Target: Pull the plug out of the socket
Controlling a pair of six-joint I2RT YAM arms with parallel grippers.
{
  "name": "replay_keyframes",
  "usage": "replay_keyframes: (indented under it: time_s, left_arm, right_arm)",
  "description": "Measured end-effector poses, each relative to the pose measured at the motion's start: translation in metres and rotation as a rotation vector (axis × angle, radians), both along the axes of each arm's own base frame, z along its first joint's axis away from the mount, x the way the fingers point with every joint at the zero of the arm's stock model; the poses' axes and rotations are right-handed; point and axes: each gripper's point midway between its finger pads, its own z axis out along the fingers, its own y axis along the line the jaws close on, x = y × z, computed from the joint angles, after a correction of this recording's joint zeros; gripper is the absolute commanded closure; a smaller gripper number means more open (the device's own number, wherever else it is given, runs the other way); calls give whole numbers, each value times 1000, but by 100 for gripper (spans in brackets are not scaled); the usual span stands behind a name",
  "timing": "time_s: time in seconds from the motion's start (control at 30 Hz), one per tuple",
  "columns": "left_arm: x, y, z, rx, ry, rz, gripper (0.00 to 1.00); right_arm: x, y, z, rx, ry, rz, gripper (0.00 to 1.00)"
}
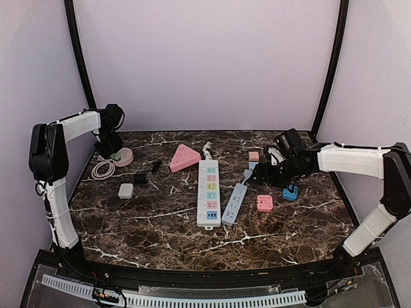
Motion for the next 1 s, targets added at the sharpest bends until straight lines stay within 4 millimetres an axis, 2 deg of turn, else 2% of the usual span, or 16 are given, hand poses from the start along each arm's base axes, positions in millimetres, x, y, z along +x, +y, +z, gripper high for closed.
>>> replay_keyframes:
  time_s: [0.3, 0.47, 0.63, 0.77, 1.0]
  left_arm:
    - [20, -8, -10, -57, -40, -12, 53]
    - [29, -9, -11, -60, -52, -10, 45]
    - [39, -6, -15, -42, -60, 14, 43]
    - [42, -2, -24, -31, -45, 27, 45]
    - [45, 7, -32, -21, -29, 44, 56]
  right_arm:
    - [-1, -1, 9, 13, -22, 0, 14]
    - [-2, -1, 9, 13, -22, 0, 14]
    - [-2, 0, 9, 12, -21, 2, 14]
    - [-5, -1, 6, 8, -14, 6, 14]
    - [-7, -1, 3, 4, -7, 7, 14]
